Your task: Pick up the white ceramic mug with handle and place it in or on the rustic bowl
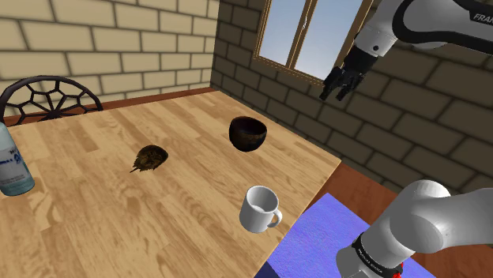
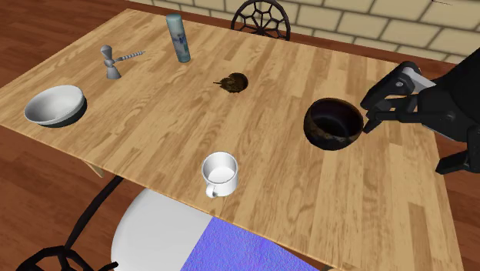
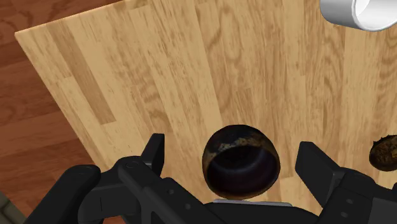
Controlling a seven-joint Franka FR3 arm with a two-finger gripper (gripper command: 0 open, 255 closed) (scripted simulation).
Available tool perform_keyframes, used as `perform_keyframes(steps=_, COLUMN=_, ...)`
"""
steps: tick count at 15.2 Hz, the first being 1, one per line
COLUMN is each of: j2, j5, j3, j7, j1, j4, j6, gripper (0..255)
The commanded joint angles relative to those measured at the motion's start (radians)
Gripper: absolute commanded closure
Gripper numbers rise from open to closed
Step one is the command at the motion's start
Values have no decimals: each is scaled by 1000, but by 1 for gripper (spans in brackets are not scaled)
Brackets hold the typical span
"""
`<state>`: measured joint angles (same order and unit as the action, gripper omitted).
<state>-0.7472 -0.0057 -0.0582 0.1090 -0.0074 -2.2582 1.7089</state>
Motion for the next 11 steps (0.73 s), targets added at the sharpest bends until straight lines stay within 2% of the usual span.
perform_keyframes(steps=1, j2=0, j5=0, j3=0, j7=0, j1=0, j4=0, j6=0, gripper=0)
perform_keyframes(steps=11, j2=-56, j5=73, j3=157, j7=128, j1=71, j4=-262, j6=172, gripper=0)
